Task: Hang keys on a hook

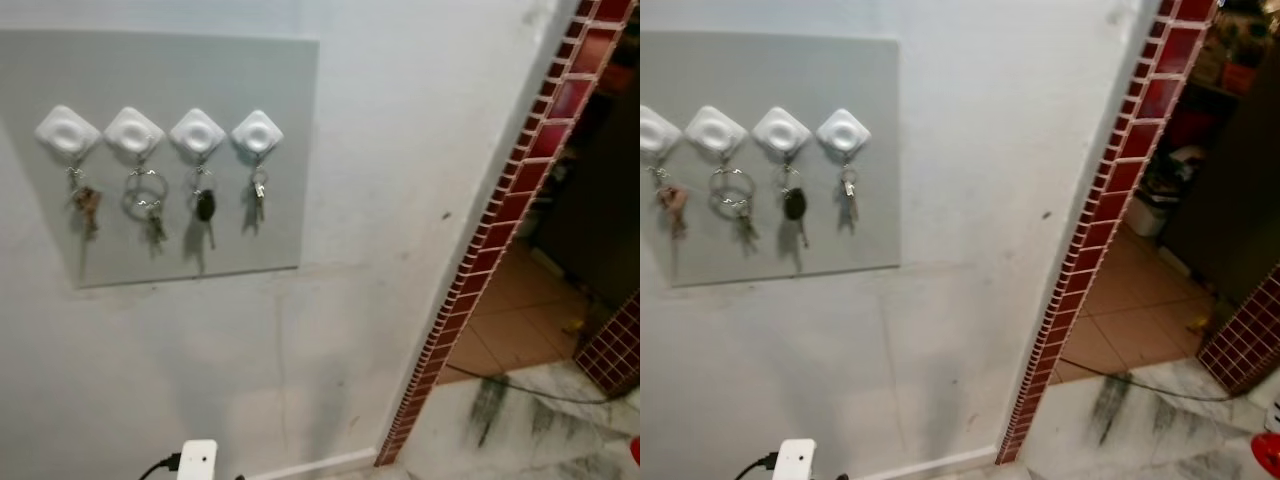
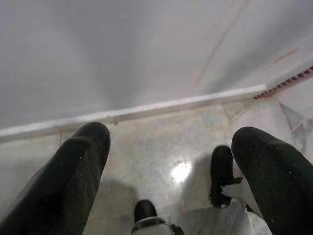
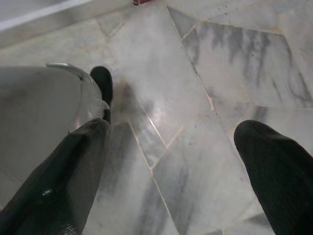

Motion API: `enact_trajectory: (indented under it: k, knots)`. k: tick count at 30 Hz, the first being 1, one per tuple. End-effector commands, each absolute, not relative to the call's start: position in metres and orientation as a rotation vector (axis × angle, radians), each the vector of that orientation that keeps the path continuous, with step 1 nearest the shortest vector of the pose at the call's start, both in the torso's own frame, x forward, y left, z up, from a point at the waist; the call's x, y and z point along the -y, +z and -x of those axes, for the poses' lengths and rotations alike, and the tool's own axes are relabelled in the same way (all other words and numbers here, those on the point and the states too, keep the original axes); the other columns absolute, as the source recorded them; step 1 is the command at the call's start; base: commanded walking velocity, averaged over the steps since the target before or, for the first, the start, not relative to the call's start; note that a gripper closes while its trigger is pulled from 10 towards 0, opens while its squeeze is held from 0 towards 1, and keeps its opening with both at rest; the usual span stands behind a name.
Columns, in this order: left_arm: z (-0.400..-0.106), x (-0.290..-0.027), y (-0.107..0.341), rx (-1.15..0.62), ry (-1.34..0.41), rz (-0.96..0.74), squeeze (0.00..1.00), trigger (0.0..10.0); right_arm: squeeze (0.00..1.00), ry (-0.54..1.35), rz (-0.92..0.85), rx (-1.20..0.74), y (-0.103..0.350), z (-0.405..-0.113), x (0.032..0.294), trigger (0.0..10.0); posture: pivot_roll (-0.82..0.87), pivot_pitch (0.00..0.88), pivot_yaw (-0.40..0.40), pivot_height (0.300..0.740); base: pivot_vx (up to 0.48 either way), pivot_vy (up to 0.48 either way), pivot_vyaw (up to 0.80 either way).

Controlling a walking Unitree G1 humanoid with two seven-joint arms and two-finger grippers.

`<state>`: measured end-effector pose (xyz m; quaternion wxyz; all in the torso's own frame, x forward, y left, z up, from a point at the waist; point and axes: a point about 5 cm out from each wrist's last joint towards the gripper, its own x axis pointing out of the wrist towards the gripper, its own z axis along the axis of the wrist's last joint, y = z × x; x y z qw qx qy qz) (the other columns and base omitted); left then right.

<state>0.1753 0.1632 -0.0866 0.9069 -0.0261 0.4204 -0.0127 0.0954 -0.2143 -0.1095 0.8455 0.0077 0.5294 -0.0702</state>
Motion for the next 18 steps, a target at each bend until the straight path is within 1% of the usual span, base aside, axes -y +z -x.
enact_trajectory:
  k: [1,11,18]
  knots:
    - [-0.174,-0.167,-0.087,-0.879,-0.04,0.025,0.0,10.0,0.0,-0.144,-0.032,-1.07,-0.107,-0.107,0.208,10.0,-0.03,0.0,0.005,0.74,0.0,0.0,0.0]
    - [-0.183,-0.169,-0.083,-0.863,-0.092,-0.014,0.0,10.0,0.0,-0.188,-0.097,-1.057,-0.108,-0.107,0.201,10.0,-0.06,0.0,0.056,0.74,0.0,0.0,0.0]
    - [-0.185,-0.17,-0.082,-0.862,-0.101,-0.027,0.0,10.0,0.0,-0.208,-0.124,-1.05,-0.108,-0.107,0.2,10.0,-0.06,0.0,0.061,0.74,0.0,0.0,0.0]
